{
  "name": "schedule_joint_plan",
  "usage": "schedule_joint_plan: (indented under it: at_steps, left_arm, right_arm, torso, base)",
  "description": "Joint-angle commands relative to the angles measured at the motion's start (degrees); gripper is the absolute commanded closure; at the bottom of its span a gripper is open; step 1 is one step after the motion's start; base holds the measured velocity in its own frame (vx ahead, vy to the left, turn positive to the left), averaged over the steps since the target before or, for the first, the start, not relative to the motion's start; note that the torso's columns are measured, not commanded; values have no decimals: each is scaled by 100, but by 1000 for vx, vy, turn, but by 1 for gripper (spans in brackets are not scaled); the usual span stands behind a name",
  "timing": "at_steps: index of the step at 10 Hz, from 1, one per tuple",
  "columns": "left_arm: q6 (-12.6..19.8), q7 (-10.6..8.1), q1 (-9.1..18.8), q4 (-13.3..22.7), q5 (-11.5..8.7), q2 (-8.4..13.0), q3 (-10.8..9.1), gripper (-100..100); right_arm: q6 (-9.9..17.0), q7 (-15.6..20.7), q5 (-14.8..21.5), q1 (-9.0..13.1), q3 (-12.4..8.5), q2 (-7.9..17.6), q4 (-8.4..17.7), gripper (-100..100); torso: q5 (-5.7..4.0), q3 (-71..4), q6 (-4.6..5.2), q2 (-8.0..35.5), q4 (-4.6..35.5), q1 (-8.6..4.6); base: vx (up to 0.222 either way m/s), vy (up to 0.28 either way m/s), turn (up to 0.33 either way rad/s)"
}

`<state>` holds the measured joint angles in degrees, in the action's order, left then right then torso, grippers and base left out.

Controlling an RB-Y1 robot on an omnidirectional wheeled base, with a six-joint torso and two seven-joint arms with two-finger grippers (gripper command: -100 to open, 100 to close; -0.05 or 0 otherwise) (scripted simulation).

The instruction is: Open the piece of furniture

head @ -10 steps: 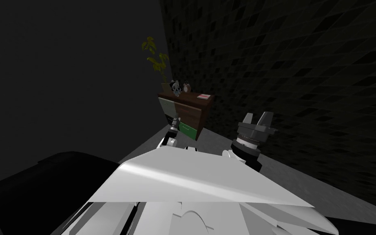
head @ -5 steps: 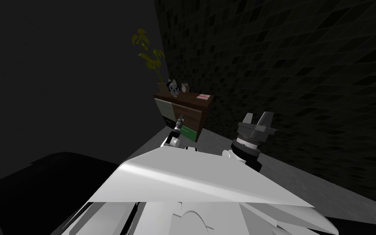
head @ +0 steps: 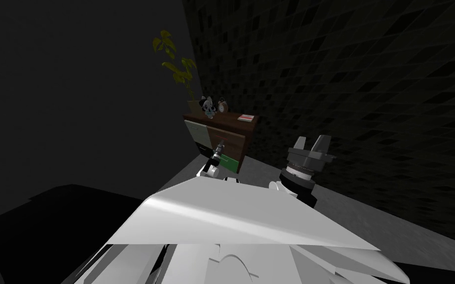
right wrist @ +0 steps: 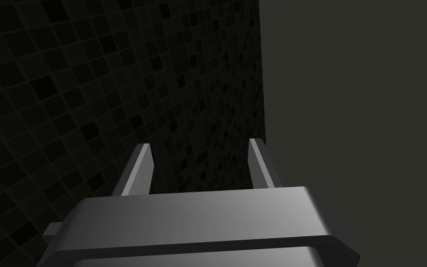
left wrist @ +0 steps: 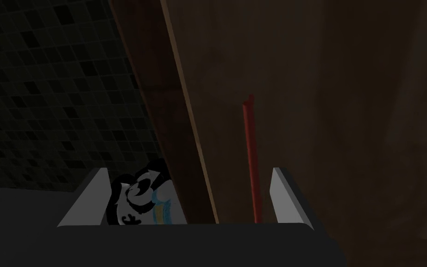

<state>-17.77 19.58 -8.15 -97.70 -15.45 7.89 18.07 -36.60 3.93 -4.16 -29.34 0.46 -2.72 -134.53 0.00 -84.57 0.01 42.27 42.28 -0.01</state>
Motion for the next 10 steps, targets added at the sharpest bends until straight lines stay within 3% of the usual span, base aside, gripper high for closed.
schedule_joint_plan:
  at_steps: [1, 4, 5, 8, 9, 10]
  left_arm:
    - [34, 210, 163, 292, -137, 66, 166, -100]
    - [120, 511, 438, 724, -344, 175, 398, -100]
    - [54, 433, 406, 702, -317, 179, 365, -100]
    - [229, 387, 797, 949, -403, 158, 11, -100]
    - [197, 386, 732, 896, -398, 188, 66, -100]
    - [119, 429, 541, 790, -350, 175, 251, 100]
  right_arm:
    - [0, 0, 0, 0, 0, 0, 0, 0]
    - [0, 0, 0, -1, -1, 1, 0, 0]
    - [0, 0, 0, -1, -1, 1, 0, 0]
    - [0, 0, 0, 1, 1, -1, 0, 0]
    - [0, 0, 0, 1, 1, -1, 0, 0]
    - [0, 0, 0, 1, 1, -1, 0, 0]
  torso:
    - [1, -5, -1, -7, -2, 1]
    - [4, -9, -2, -14, -4, 13]
    - [2, -1, -2, 1, -1, 5]
    - [-6, 15, 1, 24, 7, -19]
    - [-3, 8, -2, 14, 4, -8]
    - [2, 0, -3, 0, 0, 6]
  base:
    - [83, 50, -87]
    - [122, 86, -106]
    - [43, 40, -15]
    - [-12, -18, -125]
    - [-13, -16, -8]
    - [6, 12, 192]
